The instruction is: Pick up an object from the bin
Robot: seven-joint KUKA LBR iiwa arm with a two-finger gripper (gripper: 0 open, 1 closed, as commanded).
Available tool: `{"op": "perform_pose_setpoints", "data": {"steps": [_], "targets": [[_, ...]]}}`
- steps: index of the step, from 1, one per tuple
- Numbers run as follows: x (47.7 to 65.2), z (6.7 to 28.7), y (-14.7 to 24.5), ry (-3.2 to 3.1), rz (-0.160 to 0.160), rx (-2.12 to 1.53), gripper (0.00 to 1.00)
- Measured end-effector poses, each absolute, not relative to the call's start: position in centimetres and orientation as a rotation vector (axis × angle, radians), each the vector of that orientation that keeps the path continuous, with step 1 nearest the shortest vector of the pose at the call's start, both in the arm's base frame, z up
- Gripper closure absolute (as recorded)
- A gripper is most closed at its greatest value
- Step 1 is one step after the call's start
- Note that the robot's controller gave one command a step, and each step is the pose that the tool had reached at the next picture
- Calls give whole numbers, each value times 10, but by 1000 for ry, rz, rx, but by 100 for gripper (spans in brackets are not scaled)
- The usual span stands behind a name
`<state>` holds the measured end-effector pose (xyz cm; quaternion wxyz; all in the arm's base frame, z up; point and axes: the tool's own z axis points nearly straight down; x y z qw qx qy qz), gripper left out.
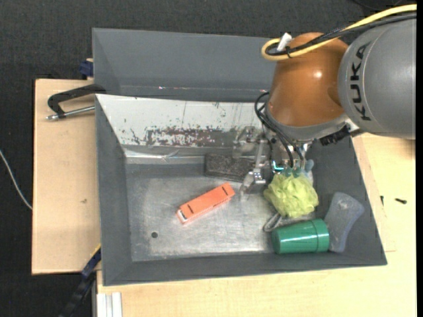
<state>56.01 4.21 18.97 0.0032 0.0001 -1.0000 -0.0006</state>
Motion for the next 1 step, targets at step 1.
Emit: {"op": "perform_pose_setpoints", "data": {"steps": [1], "targets": [[561,192,42,-3139,-2,0,0]]}}
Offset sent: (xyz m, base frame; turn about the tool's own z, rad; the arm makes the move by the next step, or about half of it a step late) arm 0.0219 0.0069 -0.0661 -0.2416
